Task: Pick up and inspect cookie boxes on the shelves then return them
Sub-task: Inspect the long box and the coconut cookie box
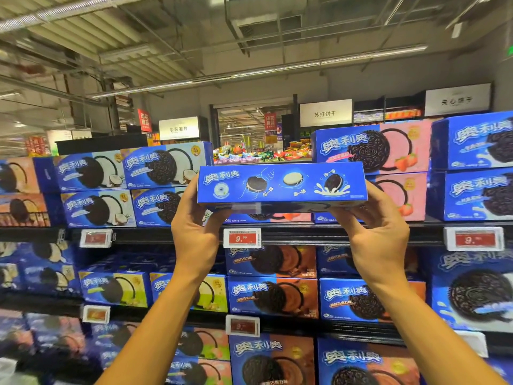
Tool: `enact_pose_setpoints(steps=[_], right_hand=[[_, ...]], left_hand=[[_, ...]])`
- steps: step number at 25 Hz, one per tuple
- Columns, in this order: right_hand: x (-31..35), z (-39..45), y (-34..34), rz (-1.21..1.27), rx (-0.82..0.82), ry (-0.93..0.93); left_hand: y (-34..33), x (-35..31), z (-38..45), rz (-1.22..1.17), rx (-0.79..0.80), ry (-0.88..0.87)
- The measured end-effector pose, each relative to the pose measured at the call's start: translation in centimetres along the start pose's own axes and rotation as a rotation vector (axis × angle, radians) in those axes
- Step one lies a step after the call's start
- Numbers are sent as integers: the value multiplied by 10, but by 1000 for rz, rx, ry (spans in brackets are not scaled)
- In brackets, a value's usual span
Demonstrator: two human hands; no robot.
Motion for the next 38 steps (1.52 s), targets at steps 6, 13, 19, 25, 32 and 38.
enact_pose_setpoints(steps=[6,13,19,25,32,38], right_hand=[[0,10,0,8,60,-95],[-6,11,-8,184,61,-257],[-3,9,-11,197,42,-315],[-8,5,-21,150,263,-398],[-15,1,-15,200,70,-584],[-14,-3,-15,100,113,-557]], left_hand=[[1,10,11,-53,115,177],[4,18,17,-154,119,407],[13,23,5,-237,84,551],[1,28,-7,-504,144,771],[-5,44,-24,-421,198,957],[1,52,-32,-422,156,988]])
Point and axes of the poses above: each hand's wrist, its own z-axis towards the middle knuckle, its own y-axis out of the back of the hand, x = y × z, the point moved 10 cm from there along z, towards the middle knuckle, and after that the axes turned 6 degrees about -z, right-handed, at the moved point
